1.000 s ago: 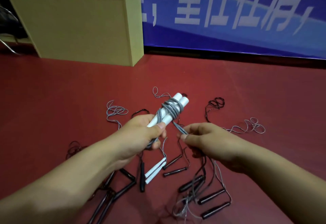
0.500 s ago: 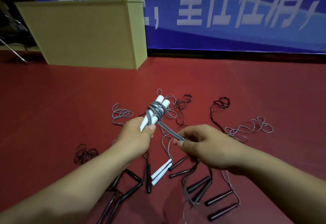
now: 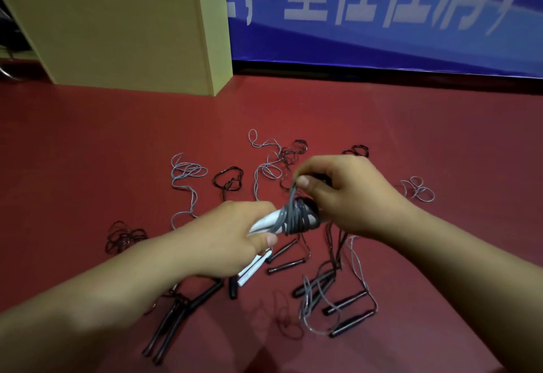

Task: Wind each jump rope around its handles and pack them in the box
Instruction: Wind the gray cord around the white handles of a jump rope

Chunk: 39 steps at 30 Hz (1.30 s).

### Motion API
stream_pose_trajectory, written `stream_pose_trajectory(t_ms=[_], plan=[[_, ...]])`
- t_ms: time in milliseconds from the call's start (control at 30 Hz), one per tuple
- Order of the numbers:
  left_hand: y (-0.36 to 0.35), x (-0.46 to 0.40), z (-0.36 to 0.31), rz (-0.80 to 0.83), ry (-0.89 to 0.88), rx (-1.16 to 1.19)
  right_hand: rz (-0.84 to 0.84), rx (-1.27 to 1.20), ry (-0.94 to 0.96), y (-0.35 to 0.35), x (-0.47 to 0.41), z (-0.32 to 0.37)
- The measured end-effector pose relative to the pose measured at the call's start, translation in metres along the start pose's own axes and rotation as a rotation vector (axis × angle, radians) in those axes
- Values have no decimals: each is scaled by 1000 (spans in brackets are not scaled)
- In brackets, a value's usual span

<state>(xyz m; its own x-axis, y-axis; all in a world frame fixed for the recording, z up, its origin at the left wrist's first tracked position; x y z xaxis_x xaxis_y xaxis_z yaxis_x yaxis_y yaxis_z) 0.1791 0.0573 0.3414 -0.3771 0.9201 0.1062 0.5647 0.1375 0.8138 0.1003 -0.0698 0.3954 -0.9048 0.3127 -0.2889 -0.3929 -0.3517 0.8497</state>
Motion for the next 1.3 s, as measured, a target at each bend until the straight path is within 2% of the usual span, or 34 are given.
stream_pose_trajectory(t_ms=[167,300,433,600,733,800,900,1000,1133,1300], plan=[[3,4,-7,50,-52,-21,-65,-65,-154,11,-1,-20],[-3,8,-11,94,-54,-76,-4,-263,-295,3,-2,-38],[-7,11,-17,145,-79,-73,81,-492,-286,-5,0,-36],[-13,15,-32,252,-168,169,231,-757,-343,-15,7,-37],[-12,18,-43,321,-244,425,366,-842,-373,-21,13,-34],[-7,17,-43,293,-261,503,366,-852,-336,-21,14,-29],[2,14,-39,183,-259,623,343,-741,-258,-25,16,-22],[10,10,-31,63,-234,618,355,-722,-399,-40,16,-24],[12,9,-20,-18,-178,543,366,-673,-541,-51,21,-24],[19,6,-9,-175,-131,634,386,-700,-559,-55,24,-18]])
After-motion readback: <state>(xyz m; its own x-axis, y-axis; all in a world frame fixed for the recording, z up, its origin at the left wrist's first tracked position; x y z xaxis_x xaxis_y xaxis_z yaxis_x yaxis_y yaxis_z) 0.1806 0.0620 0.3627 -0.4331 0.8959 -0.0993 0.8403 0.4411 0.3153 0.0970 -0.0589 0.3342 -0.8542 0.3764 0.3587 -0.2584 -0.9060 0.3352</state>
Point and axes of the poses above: each hand's wrist, its own x-axis away from the middle knuckle, its own y-axis out of the back of the hand, z = x × y, the point moved 7 cm from there along -x, towards the middle knuckle, and after that the axes turned 5 degrees about x, right-handed, at the moved point
